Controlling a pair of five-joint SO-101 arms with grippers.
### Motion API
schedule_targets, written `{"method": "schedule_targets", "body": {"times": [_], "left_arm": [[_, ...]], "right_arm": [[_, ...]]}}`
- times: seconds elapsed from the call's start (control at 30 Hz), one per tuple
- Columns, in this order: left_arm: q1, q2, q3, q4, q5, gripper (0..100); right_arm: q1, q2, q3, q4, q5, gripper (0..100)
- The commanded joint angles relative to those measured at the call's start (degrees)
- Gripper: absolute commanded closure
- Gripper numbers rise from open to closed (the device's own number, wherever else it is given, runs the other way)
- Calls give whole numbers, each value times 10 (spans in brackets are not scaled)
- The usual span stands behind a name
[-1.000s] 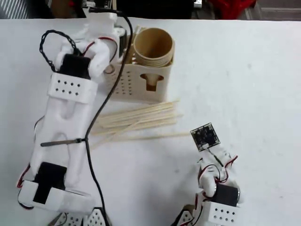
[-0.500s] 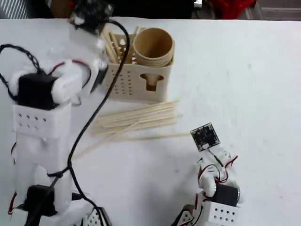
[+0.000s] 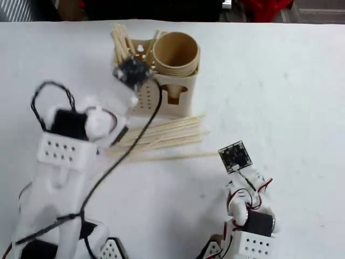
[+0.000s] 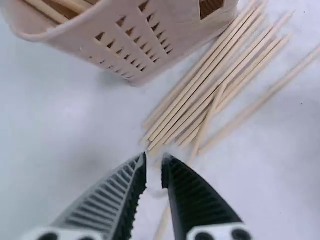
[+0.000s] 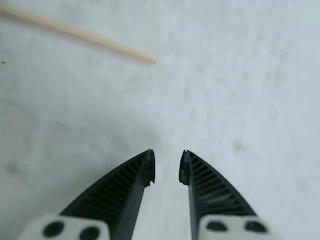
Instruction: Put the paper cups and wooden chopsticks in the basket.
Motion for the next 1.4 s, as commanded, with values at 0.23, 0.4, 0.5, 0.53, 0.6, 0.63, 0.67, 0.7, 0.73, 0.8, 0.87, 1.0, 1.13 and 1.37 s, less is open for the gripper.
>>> {"method": "schedule_targets", "body": {"times": [0.23, 0.4, 0.5, 0.53, 0.6, 0.63, 0.67, 0.7, 0.73, 0.8, 0.87, 1.0, 1.13, 1.37], "left_arm": [[58, 29, 177, -134, -23, 888], [94, 72, 175, -136, -23, 888], [102, 72, 176, -155, -23, 888], [106, 73, 179, -164, -23, 888], [119, 78, 182, -179, -23, 886], [125, 78, 182, -185, -23, 884], [129, 78, 182, -193, -24, 884], [129, 78, 182, -207, -25, 884], [125, 79, 182, -224, -31, 884], [113, 93, 192, -252, -58, 883], [111, 125, 203, -274, -80, 882], [112, 207, 197, -302, -84, 854], [107, 285, 157, -303, -83, 850], [98, 383, 88, -280, -83, 867]], "right_arm": [[2, -6, 4, -7, 5, 899], [3, -6, 4, -7, 5, 899], [3, -6, 4, -7, 5, 900], [3, -6, 4, -7, 5, 900], [3, -6, 4, -7, 5, 900], [3, -6, 4, -7, 5, 900], [3, -6, 4, -7, 5, 900], [3, -6, 4, -7, 5, 900], [3, -6, 4, -7, 5, 900], [3, -6, 4, -7, 5, 900], [3, -6, 4, -7, 5, 900], [3, -6, 4, -7, 5, 900], [3, -6, 4, -7, 5, 900], [3, -6, 4, -7, 5, 900]]}}
